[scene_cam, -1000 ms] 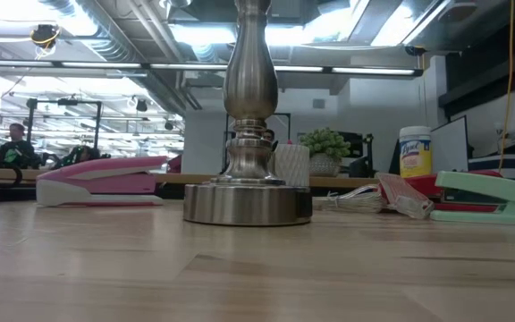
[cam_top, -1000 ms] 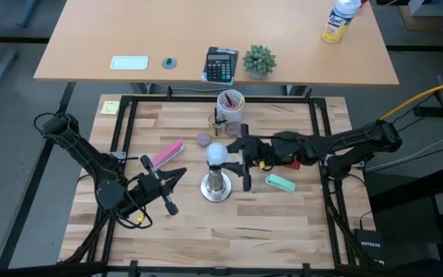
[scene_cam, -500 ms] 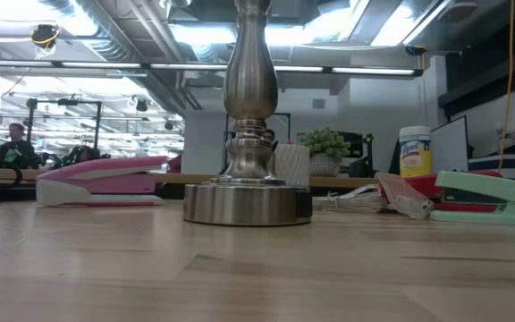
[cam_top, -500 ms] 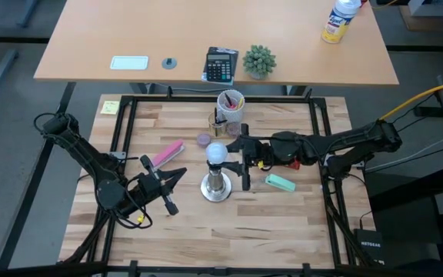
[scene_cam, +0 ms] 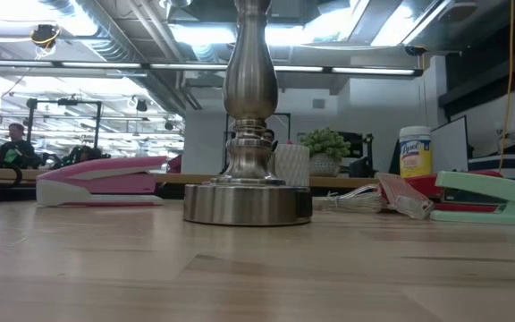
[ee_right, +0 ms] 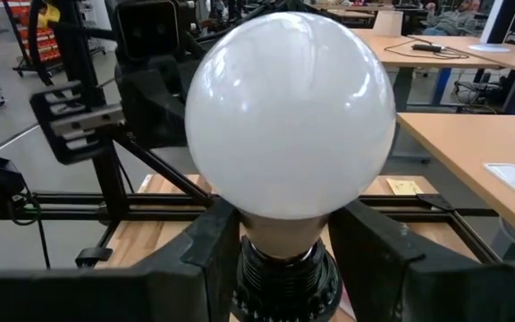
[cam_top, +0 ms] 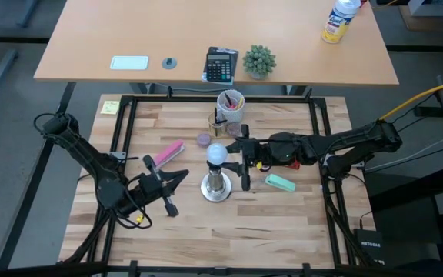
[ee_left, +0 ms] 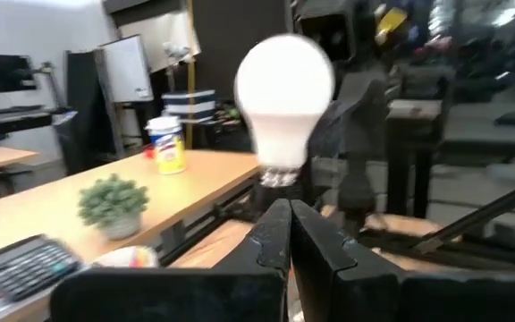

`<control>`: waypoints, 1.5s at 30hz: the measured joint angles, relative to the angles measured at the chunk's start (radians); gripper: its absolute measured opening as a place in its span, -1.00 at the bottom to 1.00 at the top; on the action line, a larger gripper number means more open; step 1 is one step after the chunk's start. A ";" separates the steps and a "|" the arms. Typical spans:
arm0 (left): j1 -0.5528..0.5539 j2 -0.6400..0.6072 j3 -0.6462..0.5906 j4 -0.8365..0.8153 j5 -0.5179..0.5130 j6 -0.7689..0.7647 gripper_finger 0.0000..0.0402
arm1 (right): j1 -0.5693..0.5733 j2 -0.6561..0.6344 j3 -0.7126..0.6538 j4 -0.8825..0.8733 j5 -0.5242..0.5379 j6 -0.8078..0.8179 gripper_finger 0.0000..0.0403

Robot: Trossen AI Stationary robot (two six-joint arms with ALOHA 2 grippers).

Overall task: Screw lightbulb
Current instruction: Insert the lightbulb into the lamp socket

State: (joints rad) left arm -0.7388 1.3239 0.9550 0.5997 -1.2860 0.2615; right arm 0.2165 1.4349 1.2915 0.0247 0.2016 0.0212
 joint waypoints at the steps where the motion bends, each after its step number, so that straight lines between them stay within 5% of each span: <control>1: 0.006 0.000 0.000 0.020 0.026 0.004 -0.99 | 0.000 0.000 0.000 0.000 0.000 0.000 -0.20; 14: 0.110 0.000 0.000 0.282 0.352 0.138 -0.99 | 0.000 0.001 0.000 -0.003 0.000 0.035 -0.20; 45: 0.137 0.000 0.000 0.218 0.367 0.075 -0.99 | 0.000 0.003 -0.001 0.009 -0.001 0.082 -0.20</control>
State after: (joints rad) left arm -0.6014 1.3235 0.9550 0.8174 -0.9192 0.3367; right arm 0.2165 1.4380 1.2907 0.0338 0.2008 0.1031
